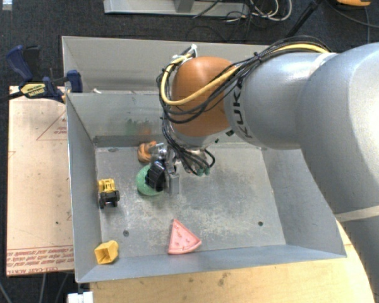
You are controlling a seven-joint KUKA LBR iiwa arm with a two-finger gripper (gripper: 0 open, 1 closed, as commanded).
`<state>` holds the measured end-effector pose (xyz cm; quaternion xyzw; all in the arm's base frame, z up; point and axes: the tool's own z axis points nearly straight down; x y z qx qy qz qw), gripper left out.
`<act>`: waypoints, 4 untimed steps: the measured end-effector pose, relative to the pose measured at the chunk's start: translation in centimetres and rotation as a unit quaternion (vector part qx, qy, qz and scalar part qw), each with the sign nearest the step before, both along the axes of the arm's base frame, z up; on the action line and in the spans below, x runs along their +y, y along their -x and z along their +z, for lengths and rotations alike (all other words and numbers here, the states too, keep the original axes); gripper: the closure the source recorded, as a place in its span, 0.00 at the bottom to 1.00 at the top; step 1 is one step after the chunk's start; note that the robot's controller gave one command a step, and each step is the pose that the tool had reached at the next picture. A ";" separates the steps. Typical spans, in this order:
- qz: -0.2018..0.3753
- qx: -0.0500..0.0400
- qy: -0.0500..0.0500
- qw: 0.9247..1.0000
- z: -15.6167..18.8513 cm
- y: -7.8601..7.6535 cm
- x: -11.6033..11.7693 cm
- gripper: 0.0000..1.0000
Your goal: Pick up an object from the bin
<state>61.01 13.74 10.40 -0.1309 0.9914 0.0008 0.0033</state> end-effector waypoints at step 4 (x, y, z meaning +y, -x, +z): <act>0.000 0.002 0.000 1.000 3.4 0.0 0.0 1.00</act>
Offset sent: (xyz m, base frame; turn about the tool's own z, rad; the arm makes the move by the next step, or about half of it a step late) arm 0.0002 0.0000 0.0375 0.0000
